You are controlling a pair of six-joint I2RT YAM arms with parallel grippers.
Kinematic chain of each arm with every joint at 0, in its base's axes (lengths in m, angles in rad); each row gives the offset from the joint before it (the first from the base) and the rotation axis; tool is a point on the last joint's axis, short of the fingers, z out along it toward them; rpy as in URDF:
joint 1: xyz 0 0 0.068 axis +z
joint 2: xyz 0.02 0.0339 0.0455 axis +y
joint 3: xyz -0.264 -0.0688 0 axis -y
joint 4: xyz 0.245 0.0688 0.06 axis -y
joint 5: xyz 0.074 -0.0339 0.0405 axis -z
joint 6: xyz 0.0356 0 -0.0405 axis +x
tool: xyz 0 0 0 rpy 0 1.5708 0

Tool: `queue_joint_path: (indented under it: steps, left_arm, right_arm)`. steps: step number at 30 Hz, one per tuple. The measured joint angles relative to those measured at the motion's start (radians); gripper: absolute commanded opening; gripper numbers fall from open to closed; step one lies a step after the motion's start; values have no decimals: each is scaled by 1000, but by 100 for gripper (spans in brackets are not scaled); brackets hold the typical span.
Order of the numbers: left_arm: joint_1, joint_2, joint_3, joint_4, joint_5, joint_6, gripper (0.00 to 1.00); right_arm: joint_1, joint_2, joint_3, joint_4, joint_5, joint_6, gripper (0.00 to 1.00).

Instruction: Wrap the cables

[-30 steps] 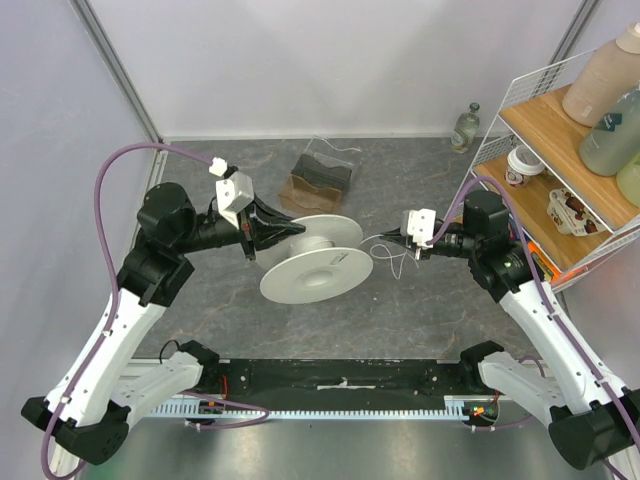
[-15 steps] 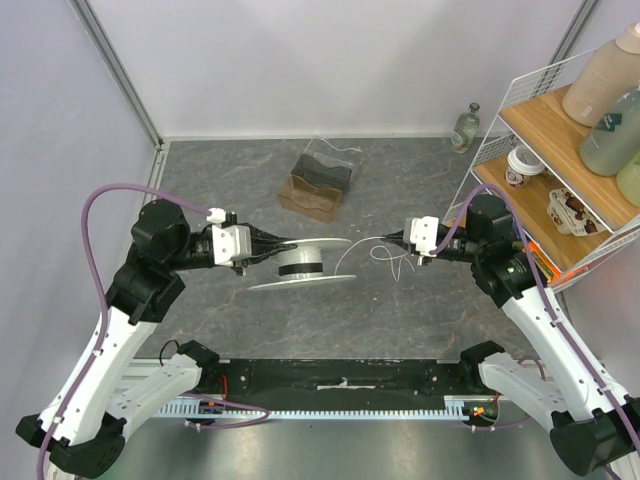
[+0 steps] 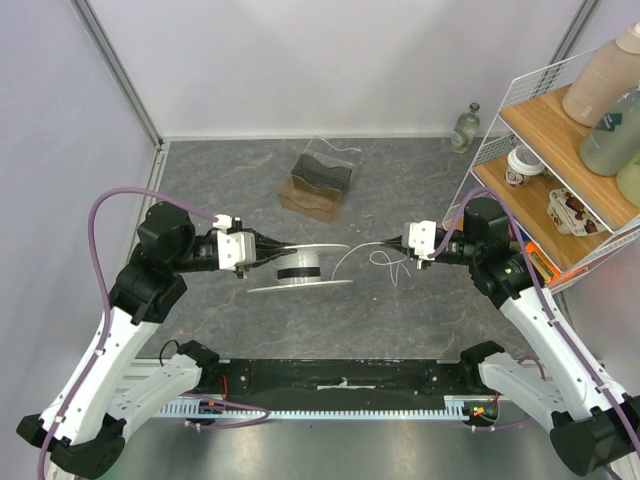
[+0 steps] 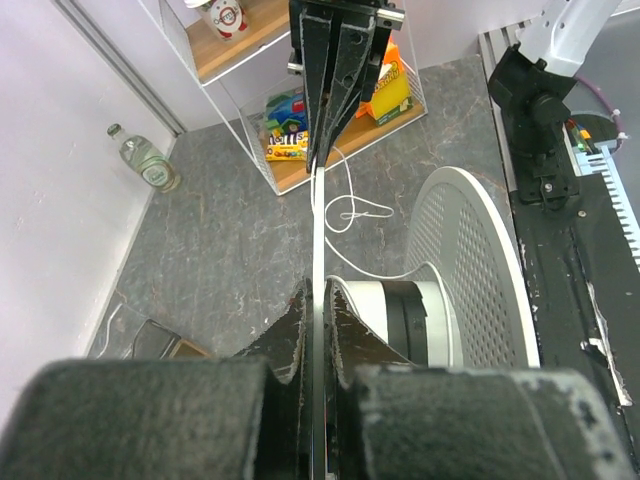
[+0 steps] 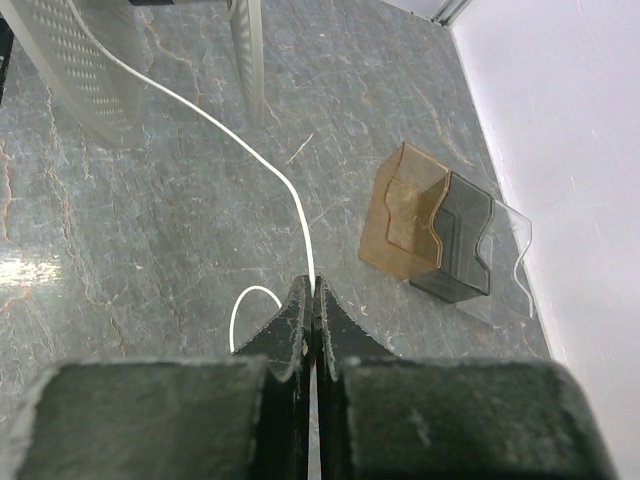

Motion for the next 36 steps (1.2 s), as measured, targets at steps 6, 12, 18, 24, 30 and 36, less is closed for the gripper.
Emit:
queue_joint_path:
  steps: [6,12,18,24,30,36]
  left_arm:
    - [0,3,-47,10,-33,-25,2]
    - [24,17,-153,11,-117,-63,2]
    - [59,22,-224,8,-148,-56,2]
    - [59,29,-276,19,-156,-56,2]
    - [59,56,-323,39,-213,-74,2]
    - [63,78,-318,80,-241,-221,2]
  right_arm:
    - [0,-18,-2,-13,0,8,0]
    - [0,-40,-12,-21,44,29,0]
    - [0,-54,-42,-36,71,32,0]
    - [0,-7,-57,-51,71,42,0]
    - [0,2,-57,-56,70,51,0]
    - [0,22,-57,-56,74,55,0]
